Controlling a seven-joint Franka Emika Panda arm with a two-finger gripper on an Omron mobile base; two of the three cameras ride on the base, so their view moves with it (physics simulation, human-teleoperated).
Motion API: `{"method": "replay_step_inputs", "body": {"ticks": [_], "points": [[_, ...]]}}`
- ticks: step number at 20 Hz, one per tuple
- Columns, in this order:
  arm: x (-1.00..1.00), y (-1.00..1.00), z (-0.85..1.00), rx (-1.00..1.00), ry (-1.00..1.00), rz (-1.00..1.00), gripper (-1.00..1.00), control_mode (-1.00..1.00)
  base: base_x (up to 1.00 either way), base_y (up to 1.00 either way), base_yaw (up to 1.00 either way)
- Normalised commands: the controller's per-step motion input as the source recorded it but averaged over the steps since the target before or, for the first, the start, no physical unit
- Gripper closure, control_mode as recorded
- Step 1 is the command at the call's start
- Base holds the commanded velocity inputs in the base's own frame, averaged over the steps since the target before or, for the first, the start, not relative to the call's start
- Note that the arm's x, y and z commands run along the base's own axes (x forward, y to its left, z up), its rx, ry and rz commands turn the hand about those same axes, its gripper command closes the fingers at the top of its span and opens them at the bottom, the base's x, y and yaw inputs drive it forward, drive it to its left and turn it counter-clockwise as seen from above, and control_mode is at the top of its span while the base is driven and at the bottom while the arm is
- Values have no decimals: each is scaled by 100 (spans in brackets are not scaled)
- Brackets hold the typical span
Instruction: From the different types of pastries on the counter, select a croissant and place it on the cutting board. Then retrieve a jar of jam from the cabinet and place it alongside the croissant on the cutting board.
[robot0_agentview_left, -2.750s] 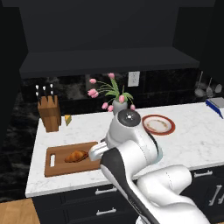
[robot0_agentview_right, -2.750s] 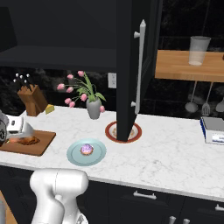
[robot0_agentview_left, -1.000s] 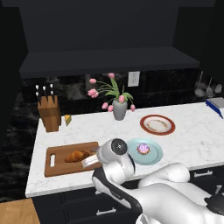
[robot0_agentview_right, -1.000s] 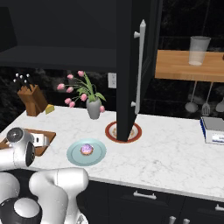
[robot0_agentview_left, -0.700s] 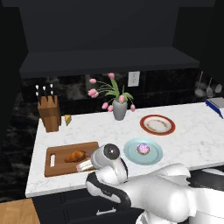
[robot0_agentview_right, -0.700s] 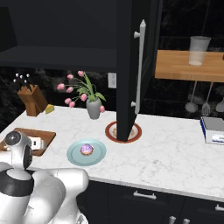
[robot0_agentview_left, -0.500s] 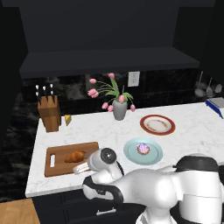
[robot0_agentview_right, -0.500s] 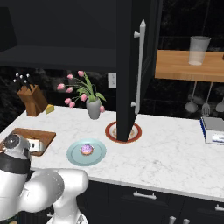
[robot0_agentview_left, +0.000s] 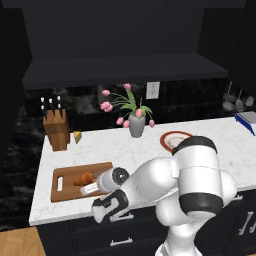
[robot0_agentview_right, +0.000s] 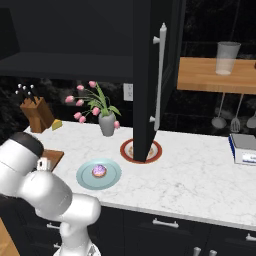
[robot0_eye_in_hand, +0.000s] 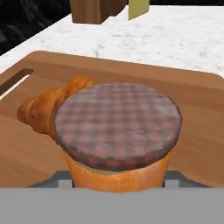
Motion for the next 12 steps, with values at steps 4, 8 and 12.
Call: {"method": "replay_step_inputs", "body": {"ticks": [4,8,12], "points": [[40,8,-91,0,0,0,100,-100,0,0,0],[44,12,-99,0,2,0,100,-100,0,0,0],[17,15,-99,0,3,0,100,-100,0,0,0]]}}
